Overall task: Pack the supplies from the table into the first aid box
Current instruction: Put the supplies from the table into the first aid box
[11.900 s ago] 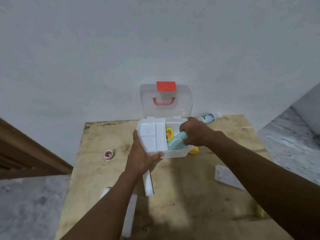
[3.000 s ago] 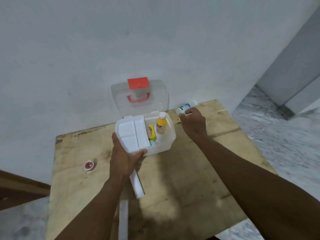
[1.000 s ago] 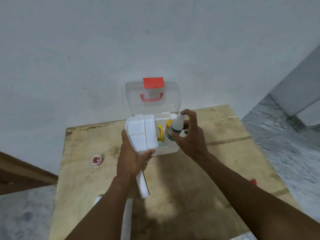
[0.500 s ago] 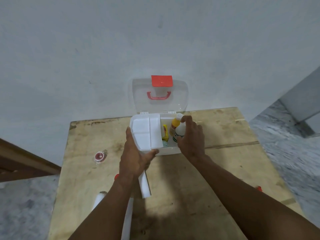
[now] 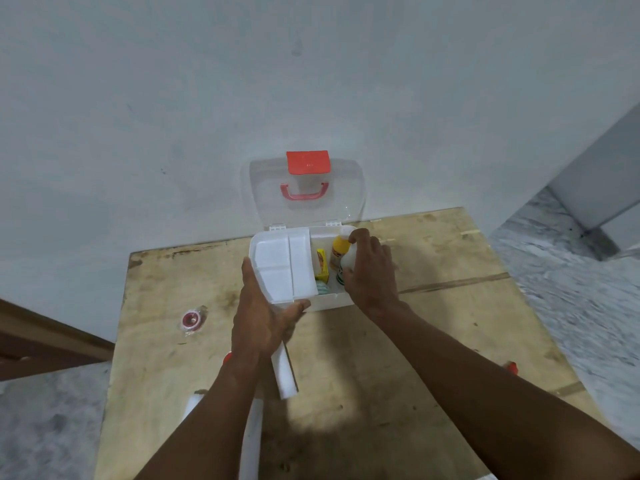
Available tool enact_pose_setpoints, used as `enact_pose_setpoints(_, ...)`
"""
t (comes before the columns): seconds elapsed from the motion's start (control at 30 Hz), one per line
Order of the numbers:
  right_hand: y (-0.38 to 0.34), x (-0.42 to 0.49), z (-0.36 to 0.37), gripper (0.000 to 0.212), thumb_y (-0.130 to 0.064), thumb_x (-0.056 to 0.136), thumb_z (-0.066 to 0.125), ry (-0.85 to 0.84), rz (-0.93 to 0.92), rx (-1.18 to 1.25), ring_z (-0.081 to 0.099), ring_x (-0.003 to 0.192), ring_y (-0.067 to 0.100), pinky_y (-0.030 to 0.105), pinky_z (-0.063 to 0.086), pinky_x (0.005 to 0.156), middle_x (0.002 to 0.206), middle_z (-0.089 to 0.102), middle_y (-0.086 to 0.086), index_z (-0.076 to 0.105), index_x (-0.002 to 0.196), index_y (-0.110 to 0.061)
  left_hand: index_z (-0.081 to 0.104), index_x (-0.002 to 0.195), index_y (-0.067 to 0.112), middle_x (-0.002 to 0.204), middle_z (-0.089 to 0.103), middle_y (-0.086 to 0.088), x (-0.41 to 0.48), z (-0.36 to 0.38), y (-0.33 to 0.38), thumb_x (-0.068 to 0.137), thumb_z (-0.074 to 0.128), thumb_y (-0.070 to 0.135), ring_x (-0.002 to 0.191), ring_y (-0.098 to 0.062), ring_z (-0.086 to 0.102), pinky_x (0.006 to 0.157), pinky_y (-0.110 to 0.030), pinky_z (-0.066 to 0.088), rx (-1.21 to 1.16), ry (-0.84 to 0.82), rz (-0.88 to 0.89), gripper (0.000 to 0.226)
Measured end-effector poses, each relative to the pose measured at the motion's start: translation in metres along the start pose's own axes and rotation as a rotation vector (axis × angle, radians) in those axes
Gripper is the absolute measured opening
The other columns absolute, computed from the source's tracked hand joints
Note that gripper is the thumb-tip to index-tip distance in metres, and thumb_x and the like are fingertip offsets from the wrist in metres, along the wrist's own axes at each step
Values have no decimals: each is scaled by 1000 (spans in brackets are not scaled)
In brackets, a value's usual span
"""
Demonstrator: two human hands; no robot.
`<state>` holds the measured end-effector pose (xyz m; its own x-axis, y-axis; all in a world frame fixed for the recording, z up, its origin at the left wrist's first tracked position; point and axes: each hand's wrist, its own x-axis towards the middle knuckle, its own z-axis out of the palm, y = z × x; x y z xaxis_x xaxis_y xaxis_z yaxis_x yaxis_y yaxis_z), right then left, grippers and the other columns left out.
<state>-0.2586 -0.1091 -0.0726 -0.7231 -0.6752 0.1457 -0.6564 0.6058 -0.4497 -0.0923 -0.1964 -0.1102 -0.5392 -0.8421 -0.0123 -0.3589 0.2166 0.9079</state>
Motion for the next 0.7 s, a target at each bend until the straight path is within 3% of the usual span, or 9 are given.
enact_pose_setpoints(0.23, -3, -1, -3, 48, -16, 85, 67, -25, 31, 39, 51, 106, 35, 45, 45, 85, 116, 55, 17, 47, 128, -11, 28, 134, 26, 117, 54, 6, 1, 1, 1, 60, 90, 32, 105, -12, 56, 73, -26, 55, -9, -7, 32, 97)
enact_pose_setpoints(0.5, -3, -6, -14, 50, -13, 85, 68, -65, 28, 102, 52, 107, 35, 39, 42, 91, 119, 53, 19, 46, 129, -7, 27, 133, 28, 109, 55, 14, 0, -2, 4, 61, 91, 29, 93, 5, 58, 62, -15, 51, -22, -23, 21, 97)
enact_pose_setpoints(0.7, 1, -19, -23, 51, -6, 82, 67, -55, -28, 136, 54, 109, 35, 39, 45, 89, 123, 53, 17, 46, 128, -1, 23, 137, 27, 122, 51, 10, -1, -4, 8, 60, 88, 48, 110, -12, 54, 85, -33, 53, -5, -26, 23, 103)
